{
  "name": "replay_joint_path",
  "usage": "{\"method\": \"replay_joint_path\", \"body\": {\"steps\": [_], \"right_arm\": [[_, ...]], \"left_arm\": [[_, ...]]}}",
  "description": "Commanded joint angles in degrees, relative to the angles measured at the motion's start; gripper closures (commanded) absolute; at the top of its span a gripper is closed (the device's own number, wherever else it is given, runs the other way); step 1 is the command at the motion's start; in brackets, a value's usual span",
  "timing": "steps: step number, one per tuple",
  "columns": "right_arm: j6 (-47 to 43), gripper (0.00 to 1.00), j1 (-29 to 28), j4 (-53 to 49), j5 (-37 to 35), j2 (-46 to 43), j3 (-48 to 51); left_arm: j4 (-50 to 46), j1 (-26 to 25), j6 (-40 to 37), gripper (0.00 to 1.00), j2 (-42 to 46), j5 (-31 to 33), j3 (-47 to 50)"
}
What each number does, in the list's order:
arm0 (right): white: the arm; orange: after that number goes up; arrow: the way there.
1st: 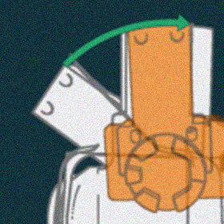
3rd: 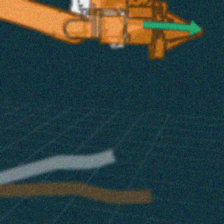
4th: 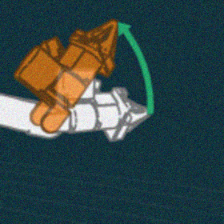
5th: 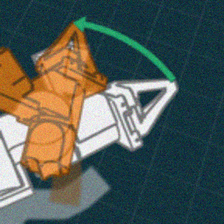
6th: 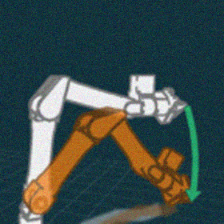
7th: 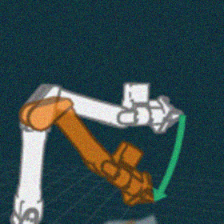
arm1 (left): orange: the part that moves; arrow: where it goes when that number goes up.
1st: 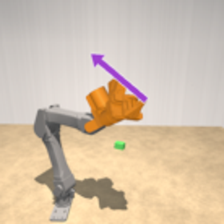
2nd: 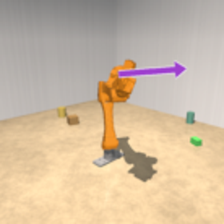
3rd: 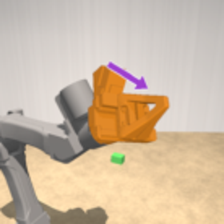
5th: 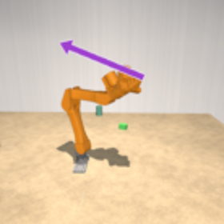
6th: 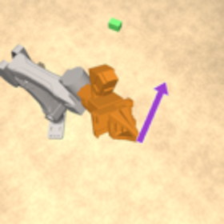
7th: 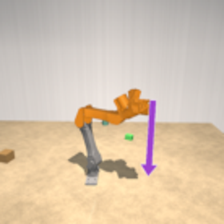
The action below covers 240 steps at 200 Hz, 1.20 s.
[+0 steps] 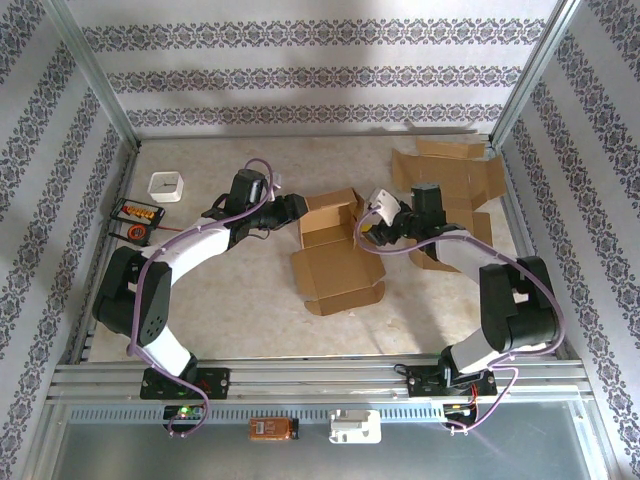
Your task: Fold the paper box
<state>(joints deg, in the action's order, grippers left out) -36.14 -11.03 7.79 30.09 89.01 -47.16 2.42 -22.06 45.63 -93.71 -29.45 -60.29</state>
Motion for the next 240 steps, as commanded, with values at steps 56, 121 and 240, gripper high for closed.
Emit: {"method": "replay_joint_path", "body": {"steps": [56,121,240], "right_arm": [[-3.1,0.39,-3.6,-4.2,5.7,10.0,-11.3],[-4.3,0.47,-12.7,-12.7,-7.3,15.6,-19.4],[24.4,0.78,-23.1,-11.4,-19.9,11.4,-17.8]], "left_arm": [[-0.7,-0.6,-1.2,0.51,-0.6,-0.8,-1.4],[-0.2,-0.6,-1.1,0.51,-0.2,-0.9,-1.2],[-2.4,-0.5,0.0,0.13,16.5,15.3,10.7]]}}
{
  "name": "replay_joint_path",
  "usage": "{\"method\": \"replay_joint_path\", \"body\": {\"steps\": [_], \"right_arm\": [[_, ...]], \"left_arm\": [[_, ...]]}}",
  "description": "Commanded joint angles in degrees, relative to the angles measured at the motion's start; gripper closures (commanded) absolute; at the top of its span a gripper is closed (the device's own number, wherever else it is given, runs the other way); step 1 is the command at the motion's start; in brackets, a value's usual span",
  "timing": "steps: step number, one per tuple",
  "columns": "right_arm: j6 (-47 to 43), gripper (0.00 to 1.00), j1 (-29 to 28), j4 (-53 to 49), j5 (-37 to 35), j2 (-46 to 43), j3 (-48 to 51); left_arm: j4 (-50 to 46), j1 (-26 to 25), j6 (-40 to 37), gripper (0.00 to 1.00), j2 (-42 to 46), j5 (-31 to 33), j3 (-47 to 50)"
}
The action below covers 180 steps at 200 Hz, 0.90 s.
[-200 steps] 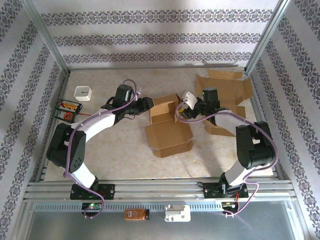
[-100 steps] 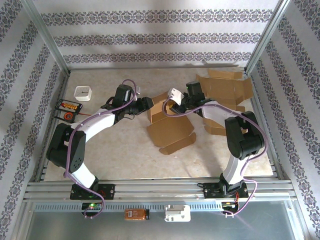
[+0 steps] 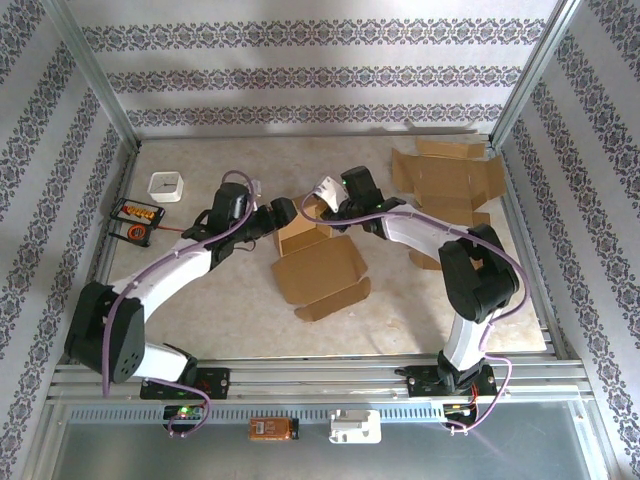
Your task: Fold the paper box
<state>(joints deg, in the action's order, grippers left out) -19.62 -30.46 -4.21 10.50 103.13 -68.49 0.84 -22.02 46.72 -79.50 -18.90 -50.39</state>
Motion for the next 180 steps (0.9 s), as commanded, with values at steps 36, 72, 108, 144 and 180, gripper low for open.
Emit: {"method": "replay_joint_path", "body": {"steps": [36,72,108,144,180], "right_arm": [[11.9,0.79,-7.0,3.8,-8.4,-3.1,7.3],[21.9,0.66,-8.0,9.7,-10.9,-0.3,9.0],[26.1,0.71,-8.6,17.8,-11.3,3.4,9.9],[26.9,0.78,-8.8,22.2,-16.0,5.8,10.2],[30.3,0.79,-10.1,21.8,-23.0,7.5,9.2]], "left_arm": [[-2.1,0.1,-1.8,0.12,1.8,8.4,2.2],[3.1,0.2,0.2,0.21,-1.5,3.1,2.1],[3.7,0.2,0.7,0.23,-2.6,1.1,1.0],[3.3,0.2,0.6,0.23,-0.9,1.6,1.8],[3.7,0.2,1.1,0.23,0.9,2.2,3.1]]}}
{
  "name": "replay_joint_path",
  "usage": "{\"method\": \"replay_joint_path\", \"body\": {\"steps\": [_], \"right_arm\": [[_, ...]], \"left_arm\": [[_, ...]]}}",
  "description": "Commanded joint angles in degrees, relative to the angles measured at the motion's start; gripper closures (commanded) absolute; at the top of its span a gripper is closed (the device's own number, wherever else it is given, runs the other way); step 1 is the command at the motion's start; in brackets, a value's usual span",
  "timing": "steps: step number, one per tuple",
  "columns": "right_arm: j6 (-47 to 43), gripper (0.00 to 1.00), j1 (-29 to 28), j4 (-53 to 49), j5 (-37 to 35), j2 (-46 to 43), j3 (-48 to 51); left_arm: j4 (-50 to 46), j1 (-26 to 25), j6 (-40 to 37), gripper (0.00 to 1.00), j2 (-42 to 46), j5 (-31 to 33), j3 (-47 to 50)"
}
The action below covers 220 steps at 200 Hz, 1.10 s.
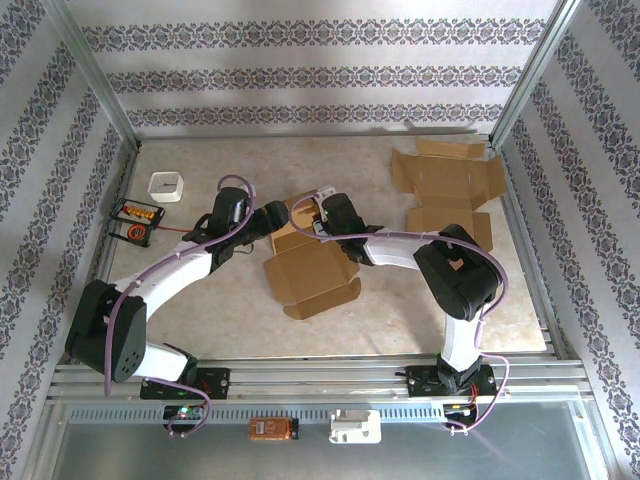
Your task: Fold the paper box
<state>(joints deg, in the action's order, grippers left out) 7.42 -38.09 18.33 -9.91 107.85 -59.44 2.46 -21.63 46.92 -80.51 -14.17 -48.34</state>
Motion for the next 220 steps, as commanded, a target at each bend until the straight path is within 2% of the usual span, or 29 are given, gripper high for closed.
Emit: {"method": "replay_joint_path", "body": {"steps": [1,7,16,24,39,61,96,131,148,168,202,220], "right_arm": [[3.3,0.78,-2.6,-0.8,-2.6,2.9,0.1],[3.2,0.72,-2.7,-0.8,-2.3,3.5,-0.4],[3.3,0.70,-2.8,-1.3,-1.6,4.3,-1.4],[3.7,0.72,-2.9,-1.4,-1.3,5.0,-2.1],[4.6,0.84,-3.0,-1.1,-1.7,6.2,-2.6],[5.1,0.94,-3.0,-0.2,-2.6,6.8,-1.9],[4.2,0.96,-3.0,0.4,-1.9,5.2,0.4],[3.1,0.96,-3.1,2.8,1.4,3.6,2.5],[1.9,0.94,-3.2,4.2,4.9,3.6,3.3],[1.8,0.89,-3.5,4.3,6.9,2.9,3.8],[0.8,0.72,-3.6,5.3,5.8,0.0,5.0],[-0.2,0.69,-3.4,6.1,4.7,-1.8,5.3]], "left_arm": [[2.1,-0.2,0.9,0.23,2.0,-2.5,1.0],[2.1,-0.2,0.9,0.23,2.1,-2.5,1.1],[2.0,-0.2,0.8,0.23,2.2,-2.6,1.1],[2.0,-0.2,1.0,0.23,2.2,-2.6,1.0],[2.1,-0.2,1.1,0.23,2.6,-2.4,1.0],[1.2,-0.2,1.2,0.20,4.2,-1.0,1.3],[-5.9,0.1,-1.3,0.16,6.8,7.3,0.7],[-7.7,1.0,-1.8,0.15,5.0,9.4,-0.7],[-8.0,1.3,-2.1,0.15,2.9,9.5,-1.5],[-6.6,1.6,-1.9,0.20,0.5,6.7,-2.0],[-3.5,1.6,-0.4,0.27,-0.7,3.2,-1.1],[-3.3,1.6,-0.2,0.28,-0.2,3.1,-0.6]]}}
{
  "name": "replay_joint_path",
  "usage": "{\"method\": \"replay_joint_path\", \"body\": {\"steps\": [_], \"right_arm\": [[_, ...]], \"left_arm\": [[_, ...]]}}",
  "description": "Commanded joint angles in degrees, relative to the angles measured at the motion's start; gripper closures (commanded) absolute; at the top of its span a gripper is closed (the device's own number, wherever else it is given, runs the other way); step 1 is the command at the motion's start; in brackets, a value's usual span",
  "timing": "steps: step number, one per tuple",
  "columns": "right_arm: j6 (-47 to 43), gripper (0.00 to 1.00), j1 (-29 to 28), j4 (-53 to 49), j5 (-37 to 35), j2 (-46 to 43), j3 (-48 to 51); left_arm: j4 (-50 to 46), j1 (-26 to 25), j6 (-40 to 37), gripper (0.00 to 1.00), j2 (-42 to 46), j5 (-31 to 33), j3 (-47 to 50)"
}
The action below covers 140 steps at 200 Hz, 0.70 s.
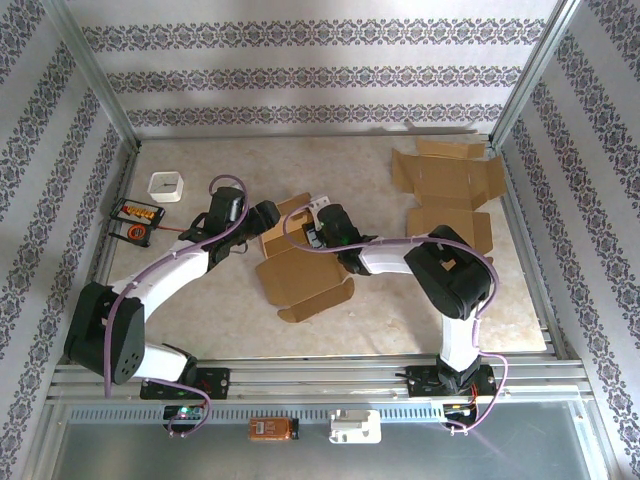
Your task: Fold the paper box
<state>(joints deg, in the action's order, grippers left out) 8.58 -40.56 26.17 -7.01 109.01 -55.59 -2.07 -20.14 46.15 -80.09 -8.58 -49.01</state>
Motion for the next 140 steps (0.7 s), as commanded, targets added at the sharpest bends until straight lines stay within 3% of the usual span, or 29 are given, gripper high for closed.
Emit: {"method": "replay_joint_path", "body": {"steps": [1,57,84,116,140], "right_arm": [[-1.5,0.69,-0.9,-1.7,1.8,-3.0,1.5],[-2.6,0.64,0.9,-0.6,-4.4,-3.4,0.2],[-2.3,0.72,1.4,-0.1,-3.4,-1.4,-1.7],[-4.0,0.88,1.3,0.2,-1.7,-1.5,-2.2],[-7.7,0.90,2.0,0.1,0.9,-5.6,0.6]], "left_arm": [[1.3,0.1,0.6,0.28,-0.5,-2.5,0.0],[1.4,0.1,0.7,0.28,1.3,-3.0,0.4],[1.5,0.1,0.9,0.28,1.6,-3.9,0.3],[1.5,0.1,1.0,0.27,2.9,-4.2,0.5],[0.5,0.0,0.5,0.18,6.6,-2.7,0.8]]}}
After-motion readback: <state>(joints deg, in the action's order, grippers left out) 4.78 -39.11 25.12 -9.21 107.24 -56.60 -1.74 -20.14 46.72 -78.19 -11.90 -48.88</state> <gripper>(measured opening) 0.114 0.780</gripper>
